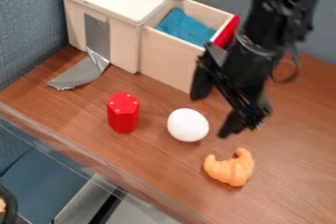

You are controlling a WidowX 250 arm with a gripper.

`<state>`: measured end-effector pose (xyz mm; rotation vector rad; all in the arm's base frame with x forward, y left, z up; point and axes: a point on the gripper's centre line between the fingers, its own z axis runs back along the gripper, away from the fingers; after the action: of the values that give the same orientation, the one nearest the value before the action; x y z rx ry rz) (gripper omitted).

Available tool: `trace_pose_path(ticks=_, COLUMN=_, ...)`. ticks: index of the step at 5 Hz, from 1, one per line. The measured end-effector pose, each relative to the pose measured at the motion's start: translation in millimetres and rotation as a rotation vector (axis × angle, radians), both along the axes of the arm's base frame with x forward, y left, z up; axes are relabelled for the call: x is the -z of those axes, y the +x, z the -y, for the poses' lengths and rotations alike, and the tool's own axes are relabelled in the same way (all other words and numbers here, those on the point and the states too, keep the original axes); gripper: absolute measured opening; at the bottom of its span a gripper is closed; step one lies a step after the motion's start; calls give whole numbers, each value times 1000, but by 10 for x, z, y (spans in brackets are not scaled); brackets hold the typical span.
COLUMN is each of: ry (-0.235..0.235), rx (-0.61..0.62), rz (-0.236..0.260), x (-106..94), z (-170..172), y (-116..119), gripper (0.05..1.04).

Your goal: Putting the toy croissant in the drawer

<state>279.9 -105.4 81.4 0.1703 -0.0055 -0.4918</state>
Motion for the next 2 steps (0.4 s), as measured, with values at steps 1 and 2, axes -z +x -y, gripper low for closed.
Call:
trace_pose_path(ticks=1, ry=24, rx=35, rz=-44, x=201, z=126, y=65, gripper=1001)
trace_pose_path(ticks=2, ry=17, rx=51, rz=-76, x=366, z=206, y=139, gripper=1001)
